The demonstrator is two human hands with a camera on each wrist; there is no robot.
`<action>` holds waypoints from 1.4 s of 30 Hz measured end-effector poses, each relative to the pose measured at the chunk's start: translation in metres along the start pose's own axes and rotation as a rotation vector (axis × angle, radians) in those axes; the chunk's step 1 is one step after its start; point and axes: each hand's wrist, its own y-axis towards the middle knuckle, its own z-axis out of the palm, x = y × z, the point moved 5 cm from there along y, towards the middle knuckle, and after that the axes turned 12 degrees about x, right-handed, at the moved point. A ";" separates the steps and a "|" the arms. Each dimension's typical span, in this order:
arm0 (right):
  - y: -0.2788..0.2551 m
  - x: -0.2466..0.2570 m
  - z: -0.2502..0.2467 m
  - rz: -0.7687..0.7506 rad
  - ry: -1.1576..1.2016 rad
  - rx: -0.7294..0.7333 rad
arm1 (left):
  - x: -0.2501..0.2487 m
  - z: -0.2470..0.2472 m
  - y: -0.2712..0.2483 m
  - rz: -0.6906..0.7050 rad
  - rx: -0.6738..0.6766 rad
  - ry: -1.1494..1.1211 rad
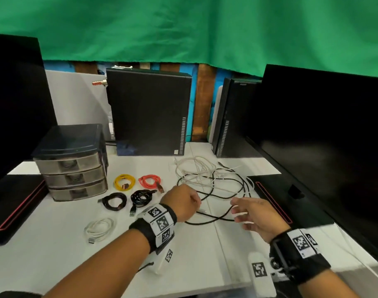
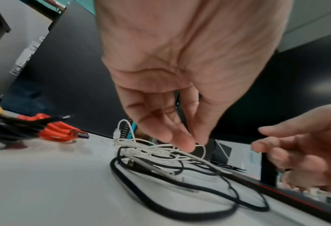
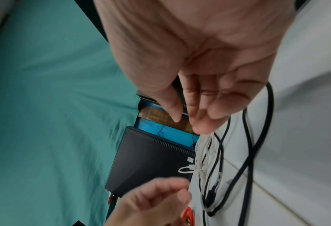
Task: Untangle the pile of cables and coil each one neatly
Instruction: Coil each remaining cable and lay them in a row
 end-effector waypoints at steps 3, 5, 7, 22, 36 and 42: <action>0.004 -0.005 0.001 0.010 0.002 -0.003 | -0.006 0.007 0.028 -0.033 0.030 0.203; 0.006 -0.007 0.004 0.012 -0.014 0.003 | -0.004 0.020 0.041 -0.060 0.116 0.421; 0.007 -0.008 0.008 0.009 -0.028 0.008 | 0.000 0.031 0.047 -0.102 0.165 0.573; -0.025 0.042 0.075 -0.535 -0.248 0.281 | -0.093 -0.065 -0.076 0.404 -0.297 -0.560; -0.021 0.097 0.045 -0.956 -0.782 -0.125 | -0.016 -0.083 -0.095 0.194 -0.180 -0.328; -0.003 0.234 0.069 -0.907 -1.443 -0.138 | -0.026 -0.104 -0.078 0.245 -0.339 -0.571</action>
